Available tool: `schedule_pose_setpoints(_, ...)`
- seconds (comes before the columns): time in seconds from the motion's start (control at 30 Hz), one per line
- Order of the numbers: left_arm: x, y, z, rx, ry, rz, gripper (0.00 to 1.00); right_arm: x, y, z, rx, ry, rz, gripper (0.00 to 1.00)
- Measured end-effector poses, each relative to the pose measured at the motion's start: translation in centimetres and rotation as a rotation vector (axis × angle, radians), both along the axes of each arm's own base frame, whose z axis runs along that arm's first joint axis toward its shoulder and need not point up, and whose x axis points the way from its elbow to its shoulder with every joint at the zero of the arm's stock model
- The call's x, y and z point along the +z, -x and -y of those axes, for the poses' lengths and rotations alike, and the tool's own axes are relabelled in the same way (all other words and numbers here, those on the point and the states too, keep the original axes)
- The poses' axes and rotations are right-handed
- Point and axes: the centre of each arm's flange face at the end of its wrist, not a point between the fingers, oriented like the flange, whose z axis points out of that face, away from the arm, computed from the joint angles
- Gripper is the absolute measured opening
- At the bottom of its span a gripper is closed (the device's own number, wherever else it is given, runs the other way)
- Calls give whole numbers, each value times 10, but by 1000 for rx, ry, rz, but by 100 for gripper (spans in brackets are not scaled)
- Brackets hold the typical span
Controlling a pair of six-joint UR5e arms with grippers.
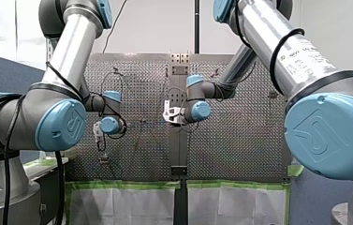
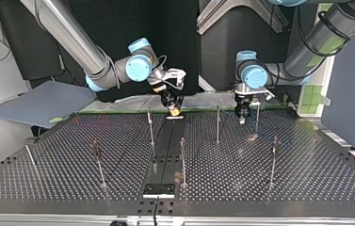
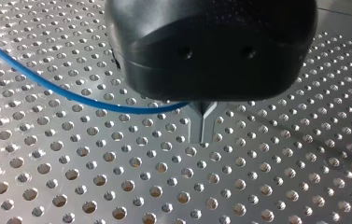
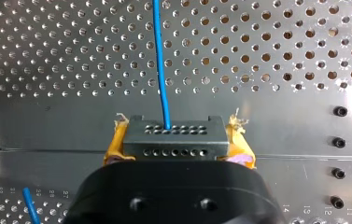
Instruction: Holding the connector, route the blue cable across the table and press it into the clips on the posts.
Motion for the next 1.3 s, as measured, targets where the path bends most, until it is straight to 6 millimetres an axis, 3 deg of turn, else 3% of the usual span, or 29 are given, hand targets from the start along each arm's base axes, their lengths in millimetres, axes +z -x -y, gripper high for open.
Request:
schedule_pose_setpoints(0.5, 0, 0, 0, 0, 0, -1, 0, 0, 0, 0, 0, 0, 0, 0)
schedule_pose_setpoints(0.87, -41, 13, -2, -25, -23, -127, 0, 2, 1, 3, -3, 1, 3, 0)
schedule_pose_setpoints(1.3, -44, 15, -2, -26, -24, -138, 0, 2, 2, 3, -3, 1, 3, 0)
